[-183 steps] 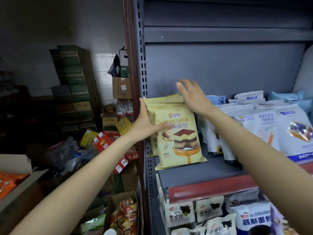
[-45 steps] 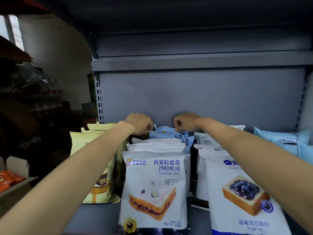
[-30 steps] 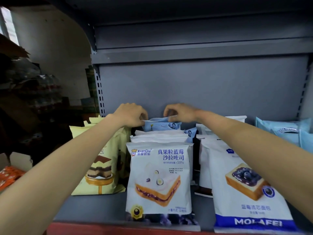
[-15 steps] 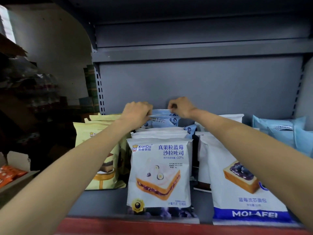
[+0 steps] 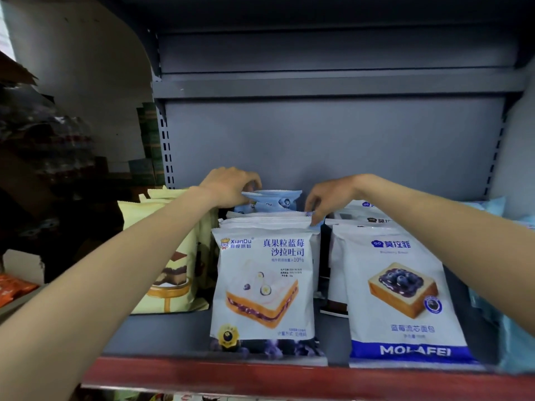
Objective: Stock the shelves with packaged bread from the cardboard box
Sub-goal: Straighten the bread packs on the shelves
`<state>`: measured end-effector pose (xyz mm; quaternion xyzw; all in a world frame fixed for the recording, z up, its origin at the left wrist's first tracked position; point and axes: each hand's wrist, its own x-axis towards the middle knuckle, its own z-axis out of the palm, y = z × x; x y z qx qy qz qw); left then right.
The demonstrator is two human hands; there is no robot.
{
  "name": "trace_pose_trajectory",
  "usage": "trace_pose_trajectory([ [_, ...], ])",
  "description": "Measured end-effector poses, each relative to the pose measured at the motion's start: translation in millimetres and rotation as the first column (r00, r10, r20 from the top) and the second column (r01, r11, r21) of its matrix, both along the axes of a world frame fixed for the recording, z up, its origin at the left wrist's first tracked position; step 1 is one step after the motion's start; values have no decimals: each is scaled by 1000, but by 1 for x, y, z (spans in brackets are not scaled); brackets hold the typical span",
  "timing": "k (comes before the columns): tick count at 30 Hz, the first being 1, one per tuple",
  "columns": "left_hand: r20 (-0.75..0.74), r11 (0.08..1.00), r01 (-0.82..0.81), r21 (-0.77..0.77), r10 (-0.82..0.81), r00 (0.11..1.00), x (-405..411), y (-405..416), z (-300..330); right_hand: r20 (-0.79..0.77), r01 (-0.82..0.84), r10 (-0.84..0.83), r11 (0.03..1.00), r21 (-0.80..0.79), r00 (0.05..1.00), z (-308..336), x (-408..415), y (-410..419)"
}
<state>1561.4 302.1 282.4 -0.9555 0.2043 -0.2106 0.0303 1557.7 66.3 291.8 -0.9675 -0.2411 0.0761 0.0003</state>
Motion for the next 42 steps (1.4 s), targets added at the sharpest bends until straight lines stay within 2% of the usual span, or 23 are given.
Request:
trace_pose_trajectory([
  [2, -31, 989, 145, 4, -145, 989, 0, 0, 0, 61, -22, 20, 999, 31, 998, 0, 2, 3],
  [4, -126, 979, 203, -3, -201, 971, -1, -3, -2, 106, -35, 29, 998, 56, 994, 0, 4, 4],
  [7, -227, 981, 186, 48, -171, 959, 0, -5, -5, 32, -29, 22, 970, 240, 999, -6, 4, 5],
  [9, -250, 982, 176, 65, -155, 956, -2, -6, -4, -21, -31, 42, 919, 393, 999, -11, 3, 4],
  [12, -300, 990, 137, 44, -117, 947, -8, -7, 0, -16, -59, 82, 830, 555, 997, -16, 1, 5],
  [14, -266, 993, 112, 45, -96, 959, -12, -6, 3, 0, -68, 88, 772, 632, 996, -17, 1, 6],
  [16, -140, 993, 85, 81, -73, 987, -15, -2, 7, 40, -91, 87, 726, 681, 995, -19, 0, 9],
  [19, 44, 981, 6, 196, -15, 999, -18, 5, 3, 172, -163, 71, 778, 606, 982, -24, -1, 16],
  [21, 85, 965, -51, 257, 29, 996, -16, 7, -2, 182, -154, 63, 821, 549, 981, -27, -1, 19],
  [24, 2, 982, -73, 171, 74, 997, -19, 11, 3, 194, -102, -25, 782, 615, 981, -23, -3, 15],
  [26, -5, 998, -4, 56, 4, 1000, -26, 17, 12, 123, -64, -31, 714, 698, 992, -16, -12, 10],
  [28, 2, 995, 95, -18, -95, 995, -33, 22, 19, 97, -38, -35, 752, 658, 995, -9, -21, 5],
  [30, -93, 992, 127, 22, -125, 988, -42, 23, 19, 67, 1, -49, 817, 577, 997, -7, -27, 4],
  [33, -226, 981, 87, 175, -46, 973, -47, 15, 10, -31, 61, -52, 890, 451, 998, -10, -30, 13],
  [35, -260, 979, 75, 190, -23, 965, -45, 10, 7, -45, 54, -40, 928, 369, 998, -12, -31, 21],
  [37, -301, 983, 71, 171, -17, 954, -44, 7, 7, -42, 49, -36, 927, 372, 998, -12, -32, 26],
  [39, -288, 984, 72, 163, -23, 957, -47, 5, 9, 14, 30, -39, 923, 384, 999, -11, -35, 29],
  [42, -23, 979, 57, 196, -54, 998, -55, 4, 11, 291, -53, -61, 928, 369, 955, -10, -39, 29],
])
